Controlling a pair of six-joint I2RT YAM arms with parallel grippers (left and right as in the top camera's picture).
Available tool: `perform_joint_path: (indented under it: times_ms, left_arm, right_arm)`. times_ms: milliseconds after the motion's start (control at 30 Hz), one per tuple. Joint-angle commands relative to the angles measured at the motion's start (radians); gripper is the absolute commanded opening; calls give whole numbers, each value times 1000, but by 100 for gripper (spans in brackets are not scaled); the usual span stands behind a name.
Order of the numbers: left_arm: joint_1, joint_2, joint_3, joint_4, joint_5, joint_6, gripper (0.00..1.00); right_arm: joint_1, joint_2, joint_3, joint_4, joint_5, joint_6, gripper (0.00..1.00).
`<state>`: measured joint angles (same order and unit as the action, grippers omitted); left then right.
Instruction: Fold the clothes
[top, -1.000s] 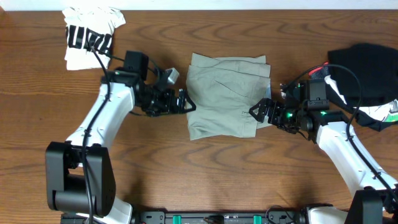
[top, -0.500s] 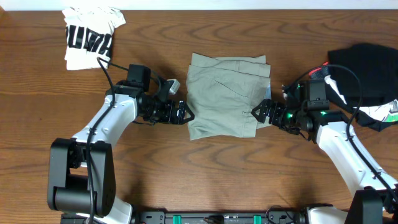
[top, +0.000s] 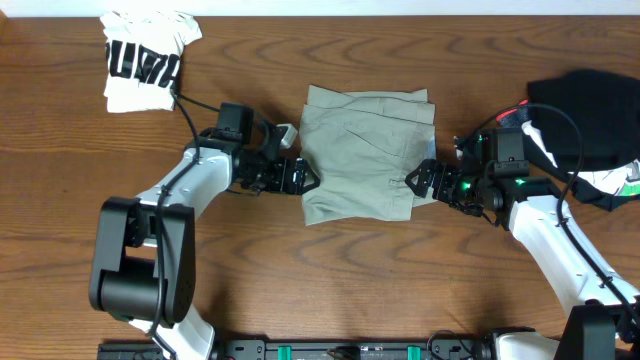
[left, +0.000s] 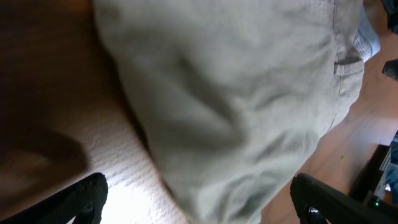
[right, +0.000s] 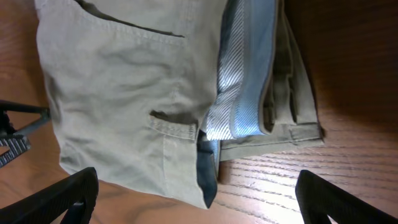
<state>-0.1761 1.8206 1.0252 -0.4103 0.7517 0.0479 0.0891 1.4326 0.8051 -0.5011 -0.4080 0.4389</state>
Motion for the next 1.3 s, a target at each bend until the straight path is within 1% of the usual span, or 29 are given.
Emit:
perform_joint_path:
  times_ms: [0,233,333,500,533,600,633,667,700,767,800,833,867,900,933,967,1067,1167,1267]
  left_arm:
    - [-23,21,-2,31,-2,-37,96]
    - [-49,83,-2,137,-14,-131,96]
    - [-50,113,-2,188,-39,-196,96]
    - [-50,154,-1,264,-39,-287,96]
    - [-51,159,-1,268,-39,-304,95]
    - [-56,168,-1,274,-39,-332,91]
    - [-60,173,-1,278,-39,-340,88]
    - [-64,175,-1,281,-39,-345,83]
    - [-71,180,-1,288,-39,-351,71]
    - [-84,185,-1,305,-39,-365,52]
    - [-90,185,-1,315,-39,-369,44]
    - [-97,185,-1,325,-39,-369,41]
    - [-102,185,-1,337,-39,-369,33]
    - [-106,185,-1,349,-39,-369,23]
    - [-109,186,-1,359,-39,-372,10]
    - [-111,185,-1,370,-43,-385,6]
    - [-110,185,1,406,-50,-413,6]
    - [-108,185,30,419,-54,-411,6]
    - [-108,184,81,419,-61,-382,6]
  right_arm:
    - [4,-13,4,-2,30,-6,99]
    - [4,-13,4,-5,42,-7,99]
    - [4,-13,4,-5,42,-6,99]
    - [4,-13,4,-5,43,-7,99]
    - [4,-13,4,-5,43,-7,99]
    - [4,-13,4,-5,46,-7,99]
    - [4,-13,4,-5,47,-7,99]
    - [4,-13,4,-5,48,-6,99]
    - [4,-13,4,-5,53,-6,99]
    - [4,-13,4,-5,62,-6,99]
    - [4,-13,4,-5,66,-6,99]
    - [4,-13,4,-5,68,-7,99]
    - [4,-13,4,-6,68,-7,99]
    - [4,-13,4,-7,68,-6,99]
    - [4,-13,4,-8,69,-7,99]
    - [4,-13,4,-8,69,-7,99]
    - [4,-13,4,-8,77,-7,99]
    - [4,-13,4,-10,89,-7,99]
    - [4,-13,4,-11,91,-7,99]
